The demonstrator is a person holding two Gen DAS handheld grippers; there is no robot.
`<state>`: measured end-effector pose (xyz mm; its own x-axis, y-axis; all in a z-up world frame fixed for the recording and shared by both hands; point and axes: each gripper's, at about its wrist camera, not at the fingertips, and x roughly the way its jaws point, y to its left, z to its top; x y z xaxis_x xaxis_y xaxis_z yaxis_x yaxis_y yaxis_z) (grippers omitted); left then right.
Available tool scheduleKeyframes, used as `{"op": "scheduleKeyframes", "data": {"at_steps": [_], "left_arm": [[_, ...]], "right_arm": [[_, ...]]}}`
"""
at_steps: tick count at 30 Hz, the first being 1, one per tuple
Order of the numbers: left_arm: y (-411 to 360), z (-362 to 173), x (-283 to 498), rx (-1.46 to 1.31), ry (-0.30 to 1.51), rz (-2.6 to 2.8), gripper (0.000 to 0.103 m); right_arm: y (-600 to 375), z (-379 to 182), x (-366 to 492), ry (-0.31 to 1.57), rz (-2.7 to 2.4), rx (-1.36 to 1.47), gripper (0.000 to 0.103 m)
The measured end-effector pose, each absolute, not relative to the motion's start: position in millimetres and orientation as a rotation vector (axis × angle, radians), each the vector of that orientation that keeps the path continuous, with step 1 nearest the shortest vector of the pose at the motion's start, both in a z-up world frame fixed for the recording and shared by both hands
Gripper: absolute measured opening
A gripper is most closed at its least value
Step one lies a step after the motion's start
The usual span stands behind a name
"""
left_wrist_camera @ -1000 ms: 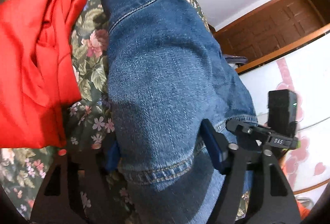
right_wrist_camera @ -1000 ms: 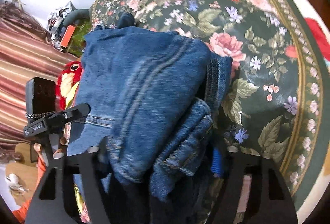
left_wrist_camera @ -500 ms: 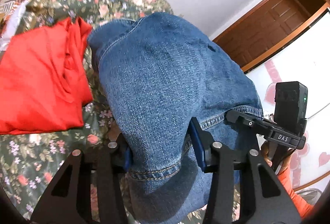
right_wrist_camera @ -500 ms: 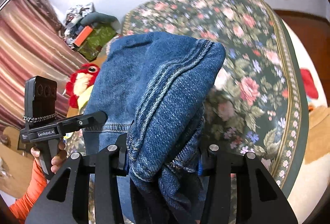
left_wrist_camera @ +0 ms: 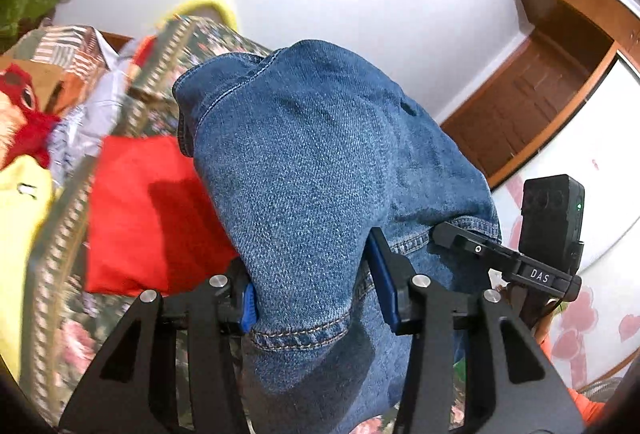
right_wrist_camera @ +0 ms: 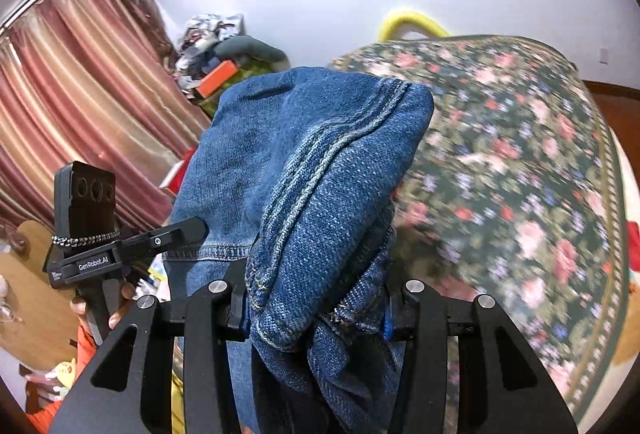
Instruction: Fold large clothes
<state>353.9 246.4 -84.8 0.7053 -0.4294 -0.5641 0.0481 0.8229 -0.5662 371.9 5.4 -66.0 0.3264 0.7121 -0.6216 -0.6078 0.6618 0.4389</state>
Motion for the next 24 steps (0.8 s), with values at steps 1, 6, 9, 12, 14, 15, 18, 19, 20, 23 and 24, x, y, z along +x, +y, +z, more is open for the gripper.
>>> {"op": "scheduleKeyframes", "data": {"at_steps": [1,6,9,12,14,15,18,19,20,23,24], "left_arm": [[254,-85,352,-0.548,0.742,-0.27,0.047],[297,-92,365,-0.56,0.735,-0.209,0.047],[318,-102,376,-0.572,0.735,-0.182,0.047],[334,-117,396,-0.569,0.748,-0.156,0.047],[341,-128,404,-0.57,0.759,-0.141,0.047],[347,-138,413,-0.575,0.769,-0.128,0.047],[362,-165,432,-0.605,0.802,-0.106,0.047],[366,-174,437,-0.615,0.814,-0.099,0.047],[371,-185,443,-0.625,0.829,-0.091,0.047],[377,-216,460,-0.623,0.877,-0.051,0.047],[378,-221,463,-0.615,0.883,-0.039,0.047]], "right_arm": [[15,-67,374,0.879,0.877,0.135,0.041],[56,-79,391,0.884,0.916,0.138,0.041],[77,-91,404,0.889,0.926,0.14,0.041],[92,-102,416,0.895,0.928,0.146,0.041],[102,-112,425,0.905,0.923,0.157,0.042],[107,-118,431,0.915,0.919,0.161,0.042],[121,-143,452,0.955,0.905,0.174,0.042],[124,-149,456,0.969,0.898,0.177,0.042],[127,-156,459,0.982,0.889,0.178,0.042],[135,-179,469,1.012,0.854,0.154,0.041],[138,-187,472,1.022,0.841,0.14,0.041]]}}
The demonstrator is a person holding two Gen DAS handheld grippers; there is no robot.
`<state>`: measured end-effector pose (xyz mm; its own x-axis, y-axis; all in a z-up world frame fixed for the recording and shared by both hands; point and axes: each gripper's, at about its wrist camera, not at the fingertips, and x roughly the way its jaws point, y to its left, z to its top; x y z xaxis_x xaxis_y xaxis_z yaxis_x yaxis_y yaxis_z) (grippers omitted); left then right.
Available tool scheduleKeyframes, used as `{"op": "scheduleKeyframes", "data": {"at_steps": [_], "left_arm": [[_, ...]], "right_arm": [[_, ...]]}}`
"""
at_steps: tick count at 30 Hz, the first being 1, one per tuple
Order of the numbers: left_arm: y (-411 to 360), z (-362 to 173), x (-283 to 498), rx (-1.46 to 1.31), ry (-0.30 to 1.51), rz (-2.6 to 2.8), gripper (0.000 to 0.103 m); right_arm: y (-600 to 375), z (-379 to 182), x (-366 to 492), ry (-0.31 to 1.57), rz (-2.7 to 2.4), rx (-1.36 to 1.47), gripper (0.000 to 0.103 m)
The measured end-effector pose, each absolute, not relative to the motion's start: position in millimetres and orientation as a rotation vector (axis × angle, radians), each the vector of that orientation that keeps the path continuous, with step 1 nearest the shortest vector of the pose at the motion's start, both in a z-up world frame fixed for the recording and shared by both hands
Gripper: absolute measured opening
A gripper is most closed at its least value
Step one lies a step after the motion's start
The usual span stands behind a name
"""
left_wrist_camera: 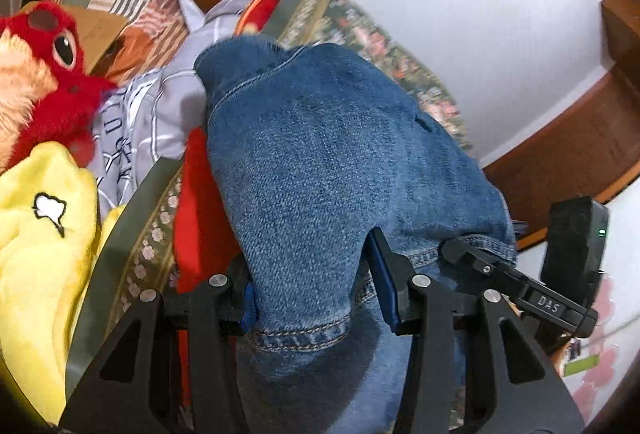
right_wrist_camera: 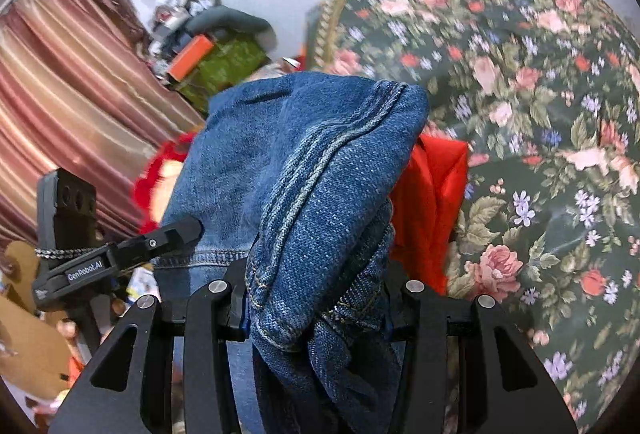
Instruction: Fold large clothes
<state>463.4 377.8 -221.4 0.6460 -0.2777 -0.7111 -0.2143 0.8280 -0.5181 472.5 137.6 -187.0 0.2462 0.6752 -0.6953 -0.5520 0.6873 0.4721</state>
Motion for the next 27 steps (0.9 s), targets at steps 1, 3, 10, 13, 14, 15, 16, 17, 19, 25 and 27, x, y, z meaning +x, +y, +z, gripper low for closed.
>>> {"op": "scheduleKeyframes", "data": {"at_steps": [1,3,10,13,14,15,16,17,19,25,27], "left_arm": [[378,-225,466,-0.603,0.884,-0.028,0.047],[380,-232,469,-0.594,0.882,-0.011,0.048],[370,-228,460,-0.529,0.907,0.028,0.05],[356,-216,446,-0.404,0.92,0.063,0.05],[354,-215,443,-0.382,0.922,0.069,0.051],[350,-213,437,-0.343,0.928,0.079,0.052],[347,-213,431,-0.328,0.931,0.079,0.054],[346,-212,425,-0.325,0.929,0.074,0.058],[343,-213,416,-0.338,0.937,0.052,0.06],[337,-234,386,-0.334,0.974,0.09,0.077],[339,-238,376,-0.366,0.971,0.092,0.082]], "right_arm": [[139,-194,476,1.032,0.829,0.132,0.042],[139,-204,483,1.046,0.806,0.123,0.044],[129,-209,483,1.059,0.734,0.012,0.061],[125,-204,469,1.032,0.686,-0.092,0.068],[123,-203,465,1.026,0.684,-0.114,0.07],[122,-201,460,1.019,0.684,-0.137,0.073],[120,-200,454,1.01,0.682,-0.165,0.074],[119,-199,450,1.004,0.676,-0.188,0.079],[116,-199,442,0.999,0.665,-0.23,0.087],[105,-211,433,1.039,0.621,-0.269,0.093],[97,-213,431,1.067,0.619,-0.247,0.093]]}}
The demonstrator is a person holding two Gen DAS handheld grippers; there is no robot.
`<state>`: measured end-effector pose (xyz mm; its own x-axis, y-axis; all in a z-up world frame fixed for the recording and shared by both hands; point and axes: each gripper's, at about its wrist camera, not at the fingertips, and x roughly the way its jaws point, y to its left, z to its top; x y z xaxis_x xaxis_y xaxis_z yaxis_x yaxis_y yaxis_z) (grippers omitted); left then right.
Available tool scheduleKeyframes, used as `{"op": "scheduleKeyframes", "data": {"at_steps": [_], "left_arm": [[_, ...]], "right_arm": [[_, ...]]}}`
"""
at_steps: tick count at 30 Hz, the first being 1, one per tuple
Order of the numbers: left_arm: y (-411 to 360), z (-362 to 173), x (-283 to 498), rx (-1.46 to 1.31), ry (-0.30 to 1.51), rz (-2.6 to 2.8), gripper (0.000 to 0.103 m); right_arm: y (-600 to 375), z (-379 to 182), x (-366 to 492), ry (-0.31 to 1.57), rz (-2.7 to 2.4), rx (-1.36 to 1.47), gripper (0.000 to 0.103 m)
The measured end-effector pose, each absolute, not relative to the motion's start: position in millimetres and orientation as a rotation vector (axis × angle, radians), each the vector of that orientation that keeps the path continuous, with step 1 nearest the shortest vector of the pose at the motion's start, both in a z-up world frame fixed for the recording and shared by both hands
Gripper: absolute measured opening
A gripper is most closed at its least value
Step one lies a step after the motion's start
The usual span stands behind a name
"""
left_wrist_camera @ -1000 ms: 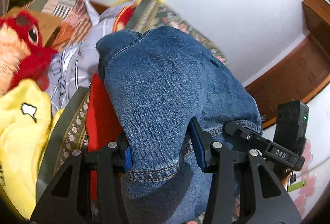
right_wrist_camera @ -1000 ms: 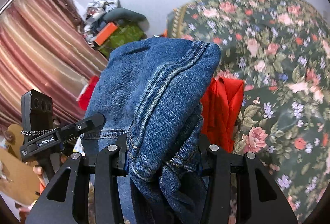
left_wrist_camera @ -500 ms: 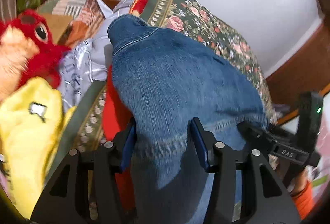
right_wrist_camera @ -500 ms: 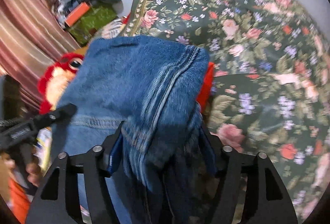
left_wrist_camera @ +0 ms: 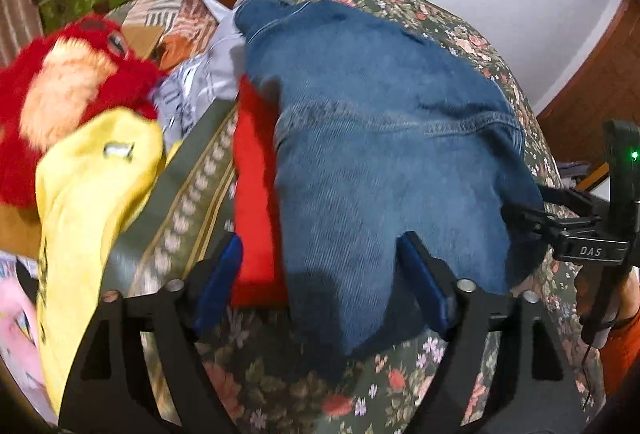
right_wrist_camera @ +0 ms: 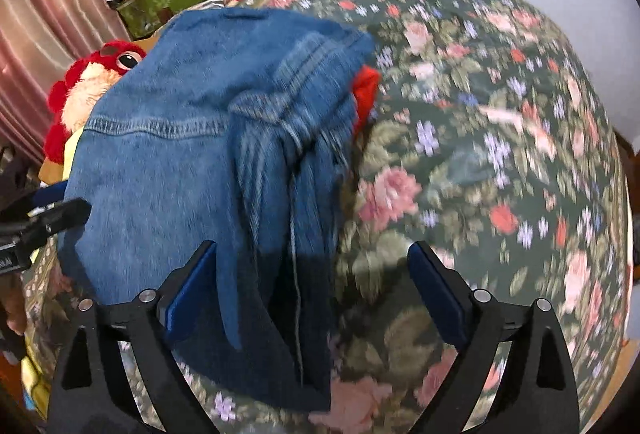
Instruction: Fold large clothes
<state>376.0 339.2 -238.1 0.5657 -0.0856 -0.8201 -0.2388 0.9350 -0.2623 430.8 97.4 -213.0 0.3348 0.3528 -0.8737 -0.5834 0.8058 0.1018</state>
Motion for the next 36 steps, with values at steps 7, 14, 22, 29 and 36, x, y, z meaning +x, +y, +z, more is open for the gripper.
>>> {"op": "scheduleKeyframes", "data": {"at_steps": [7,14,22,29,36], "left_arm": [[338,-236,342,-0.393,1.001,0.131,0.082],[317,-171,297,-0.323,0.893,0.138,0.082],[265,-62,234,-0.214,0.647,0.077,0.082],[211,18,159,-0.106,0.381,0.065,0.082],[164,50,86,-0.027,0.116,0.152,0.082]], "right_arm": [[69,-210,405,1.11,0.599,-0.238,0.093],[51,-155,370,1.034,0.631,-0.172,0.093],[30,-41,292,0.758,0.729,-0.095,0.093],[0,38,208,0.458,0.794,-0.046,0.093],[-30,74,133,0.189,0.771,0.019,0.093]]}}
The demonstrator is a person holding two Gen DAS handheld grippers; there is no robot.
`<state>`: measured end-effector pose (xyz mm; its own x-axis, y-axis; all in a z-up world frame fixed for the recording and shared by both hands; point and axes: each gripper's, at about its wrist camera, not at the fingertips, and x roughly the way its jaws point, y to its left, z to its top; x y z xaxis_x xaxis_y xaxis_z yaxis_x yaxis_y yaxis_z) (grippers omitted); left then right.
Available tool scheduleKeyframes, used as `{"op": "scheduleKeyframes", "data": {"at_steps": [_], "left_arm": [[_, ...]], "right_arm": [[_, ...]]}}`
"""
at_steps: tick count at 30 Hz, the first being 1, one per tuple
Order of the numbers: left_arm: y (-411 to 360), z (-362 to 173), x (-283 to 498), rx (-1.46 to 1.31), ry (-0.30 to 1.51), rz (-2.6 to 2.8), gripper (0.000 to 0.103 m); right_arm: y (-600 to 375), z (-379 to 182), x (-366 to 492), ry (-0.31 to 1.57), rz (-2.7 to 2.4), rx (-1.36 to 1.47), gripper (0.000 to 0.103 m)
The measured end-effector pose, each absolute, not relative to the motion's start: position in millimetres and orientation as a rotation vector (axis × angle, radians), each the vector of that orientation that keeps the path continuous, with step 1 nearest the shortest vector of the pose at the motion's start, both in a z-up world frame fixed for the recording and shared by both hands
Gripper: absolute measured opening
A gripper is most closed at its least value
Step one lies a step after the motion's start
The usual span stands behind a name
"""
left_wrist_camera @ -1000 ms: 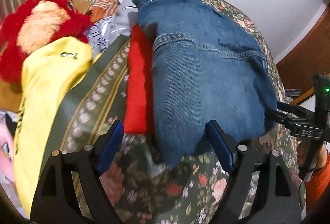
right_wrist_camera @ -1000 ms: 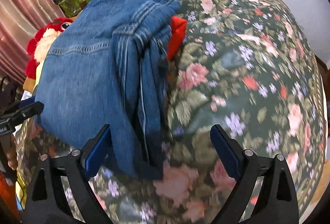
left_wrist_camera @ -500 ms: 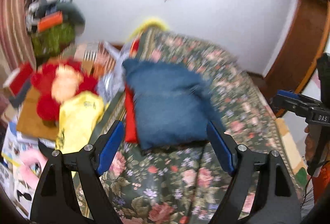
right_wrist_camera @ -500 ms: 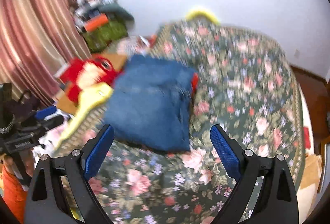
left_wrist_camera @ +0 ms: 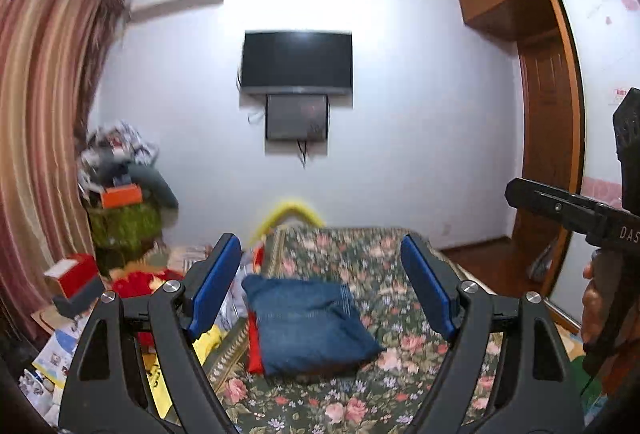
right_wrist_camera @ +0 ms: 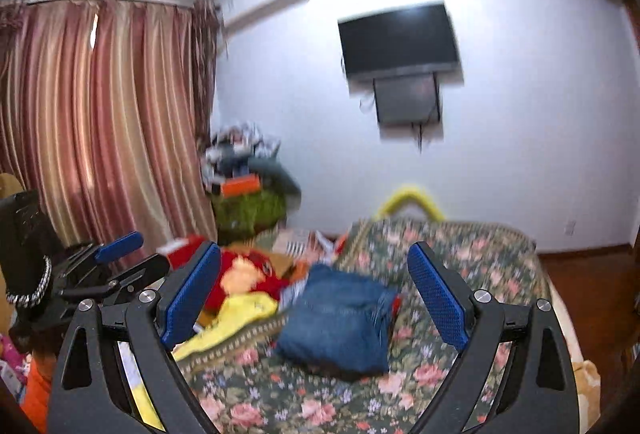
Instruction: Fold large clothes
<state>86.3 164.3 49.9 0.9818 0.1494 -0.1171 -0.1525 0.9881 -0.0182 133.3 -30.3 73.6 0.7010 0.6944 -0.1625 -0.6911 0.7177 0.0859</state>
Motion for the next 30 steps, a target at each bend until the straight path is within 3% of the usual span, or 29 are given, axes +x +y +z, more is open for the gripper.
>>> {"op": "scheduleKeyframes", "data": {"at_steps": [6,9,10,12,13,30], "left_arm": [[140,48,57,-0.018,0.041,0.205,0.082],[135,45,51,-0.036,0.041,0.219,0.083],[134,43,51,-0.037,0.041,0.222,0.085],[133,40,48,-0.044,0.038,0.231,0.101],[133,40,45,-0.051,0.034,0.238,0.103],[138,24,46,-0.094,0.088,0.245,0.103]], "right_arm": [[-36,71,100,0.094,0.732,0.032,0.094],[-33,64,93,0.078,0.702,0.03,0.103],[-33,62,92,0.073,0.697,0.03,0.103],[-31,60,92,0.07,0.687,0.028,0.103],[-30,60,92,0.073,0.684,0.026,0.103],[-38,52,92,0.124,0.641,0.015,0.103]]}}
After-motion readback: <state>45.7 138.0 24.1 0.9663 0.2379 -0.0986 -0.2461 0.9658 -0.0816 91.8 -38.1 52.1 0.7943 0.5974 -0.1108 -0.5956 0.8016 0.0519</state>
